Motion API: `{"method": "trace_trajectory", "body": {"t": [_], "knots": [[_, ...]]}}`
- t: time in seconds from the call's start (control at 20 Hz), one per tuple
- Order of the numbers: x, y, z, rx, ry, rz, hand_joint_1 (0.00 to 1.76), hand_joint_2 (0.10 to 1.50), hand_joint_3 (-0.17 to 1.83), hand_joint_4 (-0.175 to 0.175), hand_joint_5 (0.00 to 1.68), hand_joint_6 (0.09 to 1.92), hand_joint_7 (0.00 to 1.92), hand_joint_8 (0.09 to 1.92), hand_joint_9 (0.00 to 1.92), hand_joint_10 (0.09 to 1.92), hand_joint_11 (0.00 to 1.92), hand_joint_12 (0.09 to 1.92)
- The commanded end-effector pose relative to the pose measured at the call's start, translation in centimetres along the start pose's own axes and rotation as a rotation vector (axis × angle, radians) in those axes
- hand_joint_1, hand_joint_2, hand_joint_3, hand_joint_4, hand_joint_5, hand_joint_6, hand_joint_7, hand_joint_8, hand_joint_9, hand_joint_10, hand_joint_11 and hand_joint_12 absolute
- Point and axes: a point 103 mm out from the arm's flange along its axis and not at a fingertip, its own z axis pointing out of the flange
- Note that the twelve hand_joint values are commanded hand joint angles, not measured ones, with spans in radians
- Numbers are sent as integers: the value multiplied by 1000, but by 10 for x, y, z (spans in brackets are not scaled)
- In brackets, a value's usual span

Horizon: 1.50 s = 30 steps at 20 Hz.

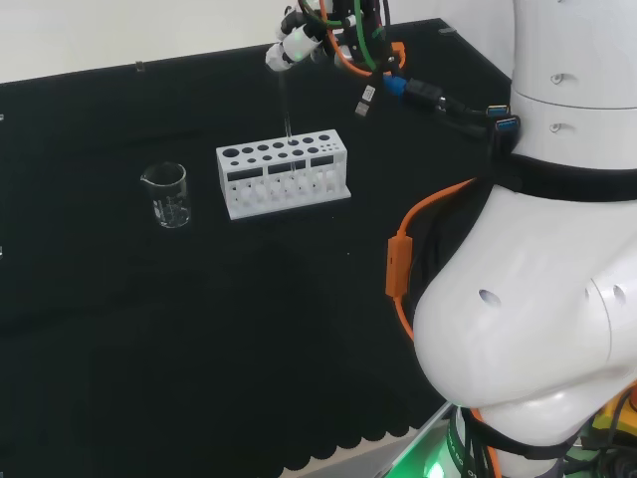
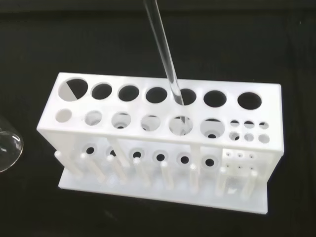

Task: Take the glass rod from the white test tube rack.

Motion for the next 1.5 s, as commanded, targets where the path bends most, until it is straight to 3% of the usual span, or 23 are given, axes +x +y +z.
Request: {"method": "trace_trajectory", "body": {"t": [0.05,0.65,0.95,1.05,1.2,1.25,1.5], "knots": [[3,-1,8,19,-8,-3,394,934,391,-36,323,87,454,885,651,836,537,1335],[13,12,26,46,-5,-37,476,924,383,-67,357,87,480,891,676,833,576,1323],[11,19,32,49,-26,-46,570,918,382,-102,480,113,528,890,727,809,638,1284],[12,22,33,43,-34,-46,595,914,390,-109,480,239,543,880,746,790,655,1271],[14,28,34,39,-37,-49,634,904,409,-116,426,570,562,875,767,783,687,1266],[13,30,34,41,-45,-23,655,902,418,-118,424,658,571,873,775,783,699,1266],[16,42,35,34,-52,-49,759,891,474,-130,488,846,633,865,841,762,782,1242]]}}
